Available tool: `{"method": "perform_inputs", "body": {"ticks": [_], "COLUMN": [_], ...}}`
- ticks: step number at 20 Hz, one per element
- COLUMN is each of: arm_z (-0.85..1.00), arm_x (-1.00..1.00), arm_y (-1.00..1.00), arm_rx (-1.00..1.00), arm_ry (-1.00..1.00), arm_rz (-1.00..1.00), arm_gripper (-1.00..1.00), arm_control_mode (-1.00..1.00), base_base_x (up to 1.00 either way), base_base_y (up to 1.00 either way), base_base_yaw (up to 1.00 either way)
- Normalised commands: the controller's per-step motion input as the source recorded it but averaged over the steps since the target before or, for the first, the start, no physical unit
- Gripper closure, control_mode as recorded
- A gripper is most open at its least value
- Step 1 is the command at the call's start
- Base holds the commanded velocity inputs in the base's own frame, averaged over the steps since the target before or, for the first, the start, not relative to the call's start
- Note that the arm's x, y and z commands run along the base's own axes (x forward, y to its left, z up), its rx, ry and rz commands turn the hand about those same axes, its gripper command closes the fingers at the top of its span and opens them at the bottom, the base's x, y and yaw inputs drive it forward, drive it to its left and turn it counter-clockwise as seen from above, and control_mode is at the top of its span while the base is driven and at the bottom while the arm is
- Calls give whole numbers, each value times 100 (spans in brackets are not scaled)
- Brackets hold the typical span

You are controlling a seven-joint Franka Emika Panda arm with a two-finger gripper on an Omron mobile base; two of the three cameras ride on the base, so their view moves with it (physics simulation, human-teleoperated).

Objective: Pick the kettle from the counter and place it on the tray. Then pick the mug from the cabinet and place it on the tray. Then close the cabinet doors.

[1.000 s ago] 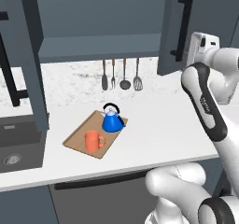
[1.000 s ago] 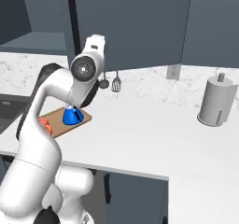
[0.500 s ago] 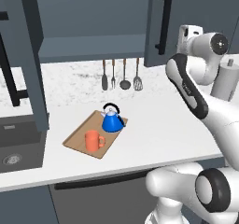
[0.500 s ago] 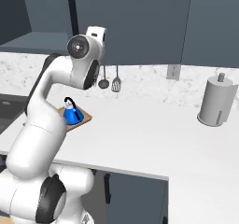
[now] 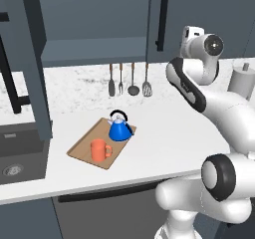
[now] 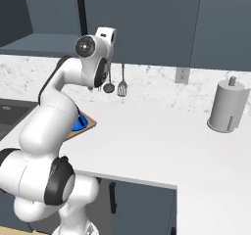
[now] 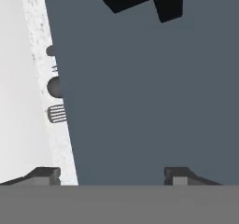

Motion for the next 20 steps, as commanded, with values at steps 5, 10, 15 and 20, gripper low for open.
{"method": "perform_inputs", "body": {"ticks": [5,10,15,20], "arm_z": [-45,-70,-96,-97], "arm_x": [64,55,50,34], "arm_y": [-28,-34,-34,-39], "arm_rx": [0,0,0,0], "arm_ry": [0,0,1,2], "arm_rz": [-1,0,0,0], "arm_gripper": [-100,-100,-100,-100], "arm_control_mode": [-100,-100,-100,-100], "base_base_x": [0,0,0,0], "base_base_y": [0,0,0,0], "base_base_yaw": [0,0,0,0]}}
